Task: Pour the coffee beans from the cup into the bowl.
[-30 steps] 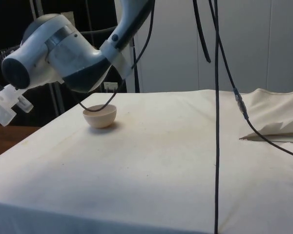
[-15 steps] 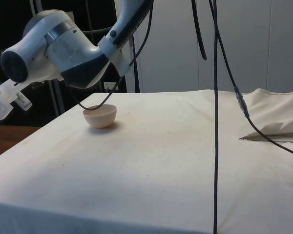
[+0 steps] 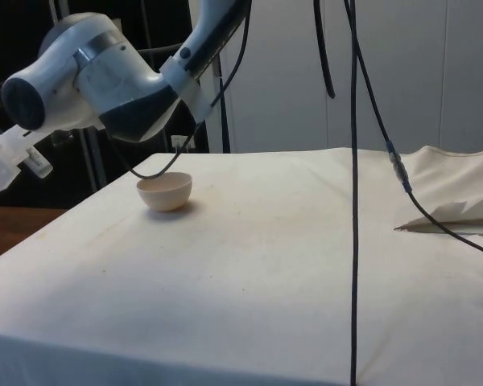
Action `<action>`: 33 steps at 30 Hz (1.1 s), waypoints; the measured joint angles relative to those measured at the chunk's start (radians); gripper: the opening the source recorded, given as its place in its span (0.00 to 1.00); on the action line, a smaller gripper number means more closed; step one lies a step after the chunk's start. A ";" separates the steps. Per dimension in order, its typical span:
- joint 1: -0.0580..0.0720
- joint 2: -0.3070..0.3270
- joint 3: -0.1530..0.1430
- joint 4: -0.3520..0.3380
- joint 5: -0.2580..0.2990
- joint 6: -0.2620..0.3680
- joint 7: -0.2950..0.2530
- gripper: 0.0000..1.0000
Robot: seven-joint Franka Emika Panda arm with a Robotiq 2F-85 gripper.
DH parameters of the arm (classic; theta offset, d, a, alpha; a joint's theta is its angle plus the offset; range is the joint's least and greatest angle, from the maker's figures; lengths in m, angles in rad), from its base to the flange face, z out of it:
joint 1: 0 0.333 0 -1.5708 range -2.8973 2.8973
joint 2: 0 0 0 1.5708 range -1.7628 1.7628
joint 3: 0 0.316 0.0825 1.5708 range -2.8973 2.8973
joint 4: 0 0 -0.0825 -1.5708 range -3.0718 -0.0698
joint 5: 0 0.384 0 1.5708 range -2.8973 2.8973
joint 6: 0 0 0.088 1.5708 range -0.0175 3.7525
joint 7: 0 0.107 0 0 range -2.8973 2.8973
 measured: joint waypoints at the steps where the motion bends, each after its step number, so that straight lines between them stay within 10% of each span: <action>1: 0.000 0.000 0.000 0.000 0.000 0.000 0.000 0.00; 33: -0.044 -0.017 0.000 0.007 0.148 0.114 0.094 0.00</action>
